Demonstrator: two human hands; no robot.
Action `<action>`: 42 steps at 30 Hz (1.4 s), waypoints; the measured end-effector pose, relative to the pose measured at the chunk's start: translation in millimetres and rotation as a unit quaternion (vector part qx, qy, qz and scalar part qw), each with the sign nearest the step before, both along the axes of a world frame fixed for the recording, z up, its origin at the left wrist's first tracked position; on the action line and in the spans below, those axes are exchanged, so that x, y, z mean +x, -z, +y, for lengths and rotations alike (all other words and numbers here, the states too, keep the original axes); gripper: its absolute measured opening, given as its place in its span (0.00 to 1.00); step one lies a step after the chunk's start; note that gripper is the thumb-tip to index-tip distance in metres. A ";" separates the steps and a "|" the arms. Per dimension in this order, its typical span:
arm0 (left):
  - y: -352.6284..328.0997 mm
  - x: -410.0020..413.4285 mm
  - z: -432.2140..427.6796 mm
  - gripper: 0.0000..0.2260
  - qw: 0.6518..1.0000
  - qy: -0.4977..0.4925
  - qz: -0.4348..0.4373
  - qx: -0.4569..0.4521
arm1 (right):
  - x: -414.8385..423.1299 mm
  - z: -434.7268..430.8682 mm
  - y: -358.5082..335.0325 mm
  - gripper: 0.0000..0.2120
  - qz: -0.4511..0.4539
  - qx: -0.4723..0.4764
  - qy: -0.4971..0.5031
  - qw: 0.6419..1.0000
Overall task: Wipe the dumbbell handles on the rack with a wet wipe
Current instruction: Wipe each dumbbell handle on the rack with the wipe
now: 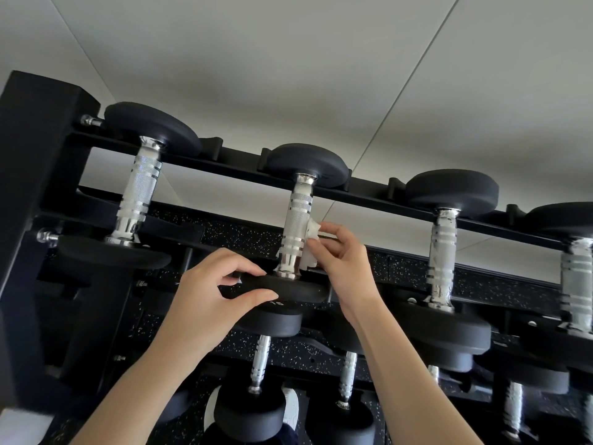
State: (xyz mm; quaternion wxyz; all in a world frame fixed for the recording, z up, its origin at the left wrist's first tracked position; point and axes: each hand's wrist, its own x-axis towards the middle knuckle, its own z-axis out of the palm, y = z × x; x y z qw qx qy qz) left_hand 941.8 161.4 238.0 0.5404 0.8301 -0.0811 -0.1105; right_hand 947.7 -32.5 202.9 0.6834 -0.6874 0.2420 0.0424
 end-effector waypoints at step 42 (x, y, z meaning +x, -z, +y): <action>0.9 -0.1 2.7 0.11 1.000 0.005 -0.005 0.004 | -18.8 -1.9 -23.1 0.10 -0.007 -0.057 -0.031 0.998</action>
